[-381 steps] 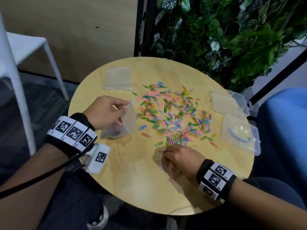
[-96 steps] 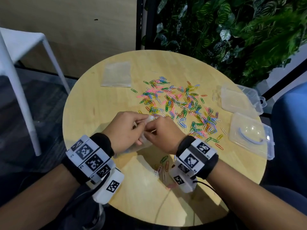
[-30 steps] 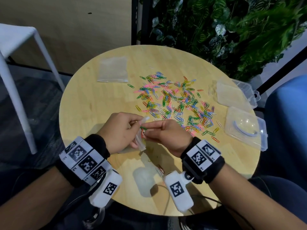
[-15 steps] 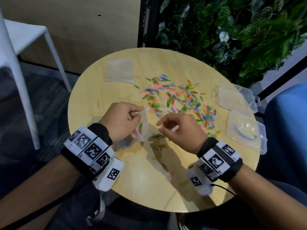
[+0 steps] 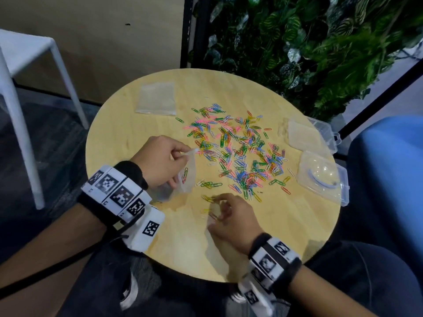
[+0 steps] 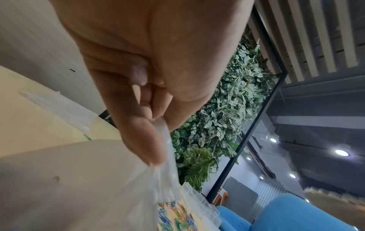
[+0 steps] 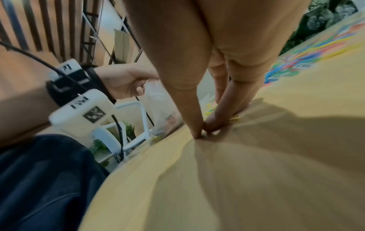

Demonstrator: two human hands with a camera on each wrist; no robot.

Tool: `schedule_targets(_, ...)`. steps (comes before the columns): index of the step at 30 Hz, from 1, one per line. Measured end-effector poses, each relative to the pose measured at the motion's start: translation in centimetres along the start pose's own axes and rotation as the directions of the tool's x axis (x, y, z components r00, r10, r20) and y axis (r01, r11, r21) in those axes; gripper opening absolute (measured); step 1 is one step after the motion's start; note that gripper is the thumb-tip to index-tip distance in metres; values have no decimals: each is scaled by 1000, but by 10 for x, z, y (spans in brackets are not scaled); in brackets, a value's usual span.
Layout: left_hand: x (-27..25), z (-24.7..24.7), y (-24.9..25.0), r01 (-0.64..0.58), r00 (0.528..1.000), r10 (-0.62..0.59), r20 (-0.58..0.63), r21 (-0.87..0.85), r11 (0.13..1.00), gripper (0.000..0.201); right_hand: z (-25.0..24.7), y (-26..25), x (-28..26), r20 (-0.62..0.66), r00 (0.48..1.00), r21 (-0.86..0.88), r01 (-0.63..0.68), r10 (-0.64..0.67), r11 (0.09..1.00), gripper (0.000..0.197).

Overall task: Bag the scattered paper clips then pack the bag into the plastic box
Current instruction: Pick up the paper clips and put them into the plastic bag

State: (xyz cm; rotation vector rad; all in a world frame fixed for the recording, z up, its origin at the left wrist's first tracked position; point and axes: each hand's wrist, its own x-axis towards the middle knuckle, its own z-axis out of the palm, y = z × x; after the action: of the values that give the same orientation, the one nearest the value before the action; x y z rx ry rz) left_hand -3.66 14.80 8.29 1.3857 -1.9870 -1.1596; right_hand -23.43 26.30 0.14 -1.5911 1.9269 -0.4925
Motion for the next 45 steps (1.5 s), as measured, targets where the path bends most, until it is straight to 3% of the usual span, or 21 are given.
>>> schedule_targets(4,3,-7,-2,29,999,-28,19,-27,999,20,1,-17,44,-14,1000,-17,10,-10,1000,44)
schedule_targets(7,4,-10,-4,32,999,-32,4,-22,999,21,-15,-23,57,3,989,-179,148,-150,973,57)
schedule_targets(9,4,-11,-5,24,1000,-24,4,3,1000,21,-19,-25,57,119,963,-345,269,-242,899,76)
schedule_targets(11,3,-11,-6,20,1000,-21,13,17,1000,22,-13,-27,52,299,929,-492,346,-219,799,85)
schedule_targets(14,3,-10,-5,26,1000,-26,18,15,1000,22,4,-24,43,420,887,-609,432,-192,665,69)
schedule_targets(18,2,-11,-5,21,1000,-22,19,35,999,22,2,-16,34,430,868,-610,481,-247,630,61)
schedule_targets(20,0,-10,-6,22,999,-23,23,37,999,21,-2,-13,29,402,850,-607,526,-341,596,59)
schedule_targets(22,-2,-10,-6,17,999,-18,31,42,999,20,-1,-8,28,361,825,-635,559,-436,533,40)
schedule_targets(24,-3,-8,-6,16,999,-17,38,45,999,19,-1,-3,31,336,838,-694,529,-430,489,22)
schedule_targets(28,-2,-4,-7,27,999,-28,40,30,999,22,-16,-24,37,292,869,-656,486,-400,577,12)
schedule_targets(31,-1,0,-7,39,998,-40,42,19,999,22,-36,-23,65,258,934,-644,357,-247,677,21)
schedule_targets(34,0,1,-6,28,999,-29,41,17,999,20,-61,-14,92,19,996,-425,83,-83,902,15)
schedule_targets(36,-1,2,-5,27,999,-28,38,3,1000,18,-74,-12,99,-67,997,-46,-49,45,998,8)
schedule_targets(37,0,3,-5,29,999,-29,35,-4,1000,18,-77,-16,97,-54,993,253,-89,106,963,6)
schedule_targets(39,1,3,-5,35,999,-35,18,-11,999,20,-78,-35,90,68,986,742,-150,149,653,6)
schedule_targets(40,2,4,-6,35,999,-35,5,-17,999,21,-74,-46,87,134,982,845,-184,136,501,7)
schedule_targets(41,3,5,-6,29,1000,-29,-6,-26,999,22,-69,-56,85,187,976,886,-217,112,409,8)
schedule_targets(43,5,6,-7,17,1000,-17,-22,-37,999,25,-57,-72,82,251,966,889,-253,57,382,8)
schedule_targets(45,6,6,-7,30,999,-31,-32,-43,999,29,-46,-80,81,236,971,840,-225,41,493,11)
